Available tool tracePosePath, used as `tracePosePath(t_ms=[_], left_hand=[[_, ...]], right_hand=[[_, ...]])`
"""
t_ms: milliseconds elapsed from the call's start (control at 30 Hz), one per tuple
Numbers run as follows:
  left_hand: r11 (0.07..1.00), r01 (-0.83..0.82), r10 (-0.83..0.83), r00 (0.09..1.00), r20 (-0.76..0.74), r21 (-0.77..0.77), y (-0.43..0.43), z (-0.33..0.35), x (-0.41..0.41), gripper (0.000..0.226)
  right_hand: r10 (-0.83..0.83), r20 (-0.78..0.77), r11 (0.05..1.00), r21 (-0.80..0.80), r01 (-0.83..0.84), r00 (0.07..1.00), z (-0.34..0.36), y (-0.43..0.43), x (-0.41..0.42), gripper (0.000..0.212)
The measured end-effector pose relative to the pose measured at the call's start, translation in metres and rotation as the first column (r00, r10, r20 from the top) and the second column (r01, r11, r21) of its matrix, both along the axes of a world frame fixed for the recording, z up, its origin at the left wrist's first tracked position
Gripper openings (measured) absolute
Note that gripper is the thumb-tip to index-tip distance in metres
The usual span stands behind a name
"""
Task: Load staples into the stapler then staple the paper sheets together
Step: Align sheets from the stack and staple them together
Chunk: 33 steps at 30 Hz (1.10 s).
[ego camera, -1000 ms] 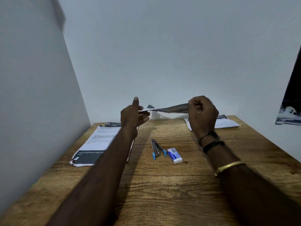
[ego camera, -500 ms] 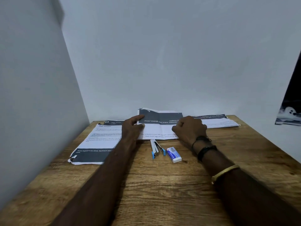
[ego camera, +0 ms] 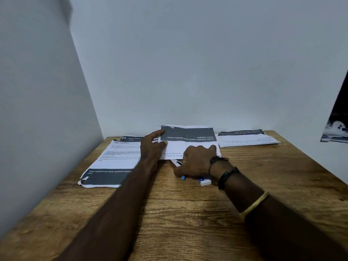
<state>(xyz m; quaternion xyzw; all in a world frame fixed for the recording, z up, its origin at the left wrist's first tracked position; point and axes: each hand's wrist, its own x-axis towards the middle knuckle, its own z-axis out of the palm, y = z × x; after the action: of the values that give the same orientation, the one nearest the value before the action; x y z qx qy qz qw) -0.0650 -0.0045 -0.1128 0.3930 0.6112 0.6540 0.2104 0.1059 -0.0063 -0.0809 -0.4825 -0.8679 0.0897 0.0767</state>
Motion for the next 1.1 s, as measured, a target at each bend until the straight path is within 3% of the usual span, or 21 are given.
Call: tracePosePath(t_ms=[133, 300, 400, 500, 667, 767, 933, 1100], left_hand=[[1.000, -0.007, 0.007, 0.999, -0.035, 0.006, 0.000, -0.001, -0.002, 0.050], [1.000, -0.030, 0.030, 0.998, -0.047, 0.000, 0.001, -0.005, -0.007, 0.048], [0.997, -0.077, 0.077, 0.997, 0.003, 0.011, 0.002, -0.008, -0.008, 0.031], [0.991, -0.131, 0.131, 0.991, 0.001, 0.031, -0.002, -0.010, 0.000, 0.020], [0.990, -0.089, 0.097, 0.993, -0.068, 0.112, -0.007, -0.007, 0.012, 0.023], [0.982, -0.022, 0.047, 0.990, -0.130, 0.188, -0.011, -0.007, 0.019, 0.025], [0.962, 0.031, 0.017, 0.985, -0.172, 0.272, -0.015, -0.005, 0.027, 0.030], [0.956, 0.079, -0.009, 0.970, -0.241, 0.282, -0.014, -0.008, 0.028, 0.025]], right_hand=[[0.043, -0.181, 0.975, -0.206, -0.081, 0.983, 0.011, 0.003, 0.010, 0.040], [0.068, -0.430, 0.868, -0.418, -0.266, 0.900, 0.019, 0.012, 0.023, 0.027], [-0.029, -0.521, 0.831, -0.487, -0.269, 0.853, 0.023, 0.022, 0.029, 0.021], [-0.197, -0.686, 0.764, -0.556, -0.329, 0.700, 0.019, 0.029, 0.027, 0.021], [-0.292, -0.865, 0.771, -0.466, -0.434, 0.408, 0.010, 0.033, 0.013, 0.010], [-0.273, -0.919, 0.840, -0.373, -0.395, 0.285, 0.009, 0.039, 0.005, 0.021], [-0.109, -0.960, 0.954, -0.174, -0.246, 0.256, 0.012, 0.043, -0.002, 0.025], [-0.050, -0.970, 0.966, -0.108, -0.235, 0.238, 0.012, 0.047, -0.003, 0.026]])
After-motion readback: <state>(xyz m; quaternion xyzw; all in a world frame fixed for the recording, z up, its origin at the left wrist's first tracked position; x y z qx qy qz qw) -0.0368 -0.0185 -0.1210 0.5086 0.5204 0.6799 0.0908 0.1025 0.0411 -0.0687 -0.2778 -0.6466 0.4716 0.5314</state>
